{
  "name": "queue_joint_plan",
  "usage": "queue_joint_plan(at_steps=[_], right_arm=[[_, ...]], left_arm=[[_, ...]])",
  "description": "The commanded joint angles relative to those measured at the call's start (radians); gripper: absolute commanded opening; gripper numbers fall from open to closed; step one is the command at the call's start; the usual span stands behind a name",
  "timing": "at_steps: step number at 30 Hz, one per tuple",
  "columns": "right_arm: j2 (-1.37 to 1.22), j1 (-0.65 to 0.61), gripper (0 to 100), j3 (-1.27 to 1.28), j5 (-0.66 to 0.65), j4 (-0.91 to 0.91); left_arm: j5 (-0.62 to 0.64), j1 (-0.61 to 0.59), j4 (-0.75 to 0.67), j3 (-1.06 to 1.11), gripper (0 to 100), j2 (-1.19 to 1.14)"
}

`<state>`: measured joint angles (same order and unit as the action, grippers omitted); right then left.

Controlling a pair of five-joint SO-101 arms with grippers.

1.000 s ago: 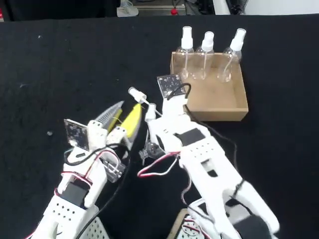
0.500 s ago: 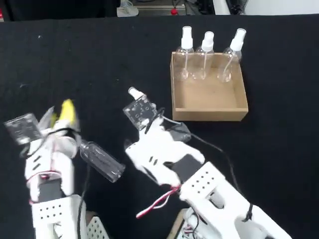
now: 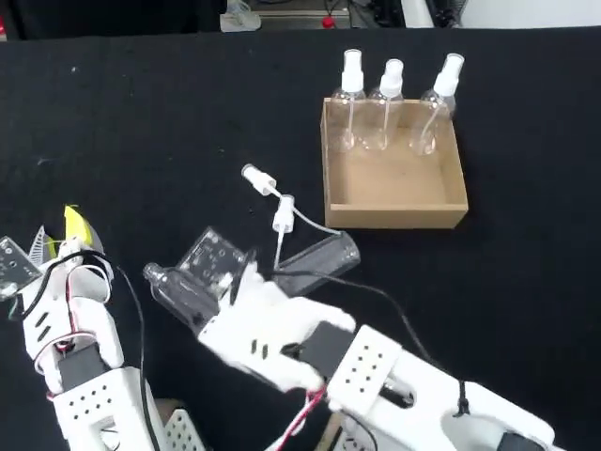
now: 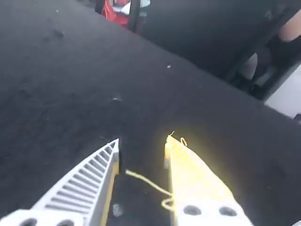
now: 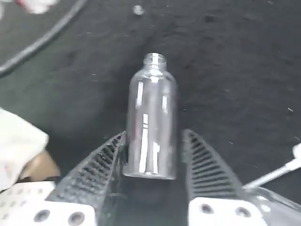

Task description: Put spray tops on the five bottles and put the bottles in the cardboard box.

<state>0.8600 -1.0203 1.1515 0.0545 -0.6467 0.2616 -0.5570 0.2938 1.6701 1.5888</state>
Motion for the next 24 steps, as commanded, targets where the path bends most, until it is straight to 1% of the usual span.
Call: queue_joint_plan(at_steps=[1, 3, 6, 11, 13, 16, 19, 24], right_arm=[[-0.059, -0.049, 30.2, 0.010, 0.043, 0.058], [-0.077, -0.061, 32.9, 0.027, 0.044, 0.100], [-0.119, -0.061, 32.2, 0.056, 0.048, 0.189], [-0.229, -0.058, 29.6, 0.096, 0.048, 0.374], [-0.286, -0.057, 28.6, 0.091, 0.048, 0.419], [-0.377, -0.057, 29.0, 0.070, 0.041, 0.450], [-0.452, -0.049, 29.8, 0.018, 0.041, 0.428], [-0.524, 0.023, 28.9, -0.056, 0.040, 0.377]], left_arm=[[0.043, 0.042, -0.046, 0.002, 16, 0.015], [0.041, 0.035, -0.077, 0.016, 16, 0.015], [0.041, 0.002, -0.124, 0.038, 16, 0.015], [0.041, 0.001, -0.109, 0.038, 16, 0.015], [0.041, 0.001, -0.109, 0.038, 16, 0.015], [0.041, 0.001, -0.107, 0.038, 16, 0.015], [0.043, 0.001, -0.107, 0.038, 16, 0.015], [0.043, -0.001, -0.107, 0.038, 16, 0.015]])
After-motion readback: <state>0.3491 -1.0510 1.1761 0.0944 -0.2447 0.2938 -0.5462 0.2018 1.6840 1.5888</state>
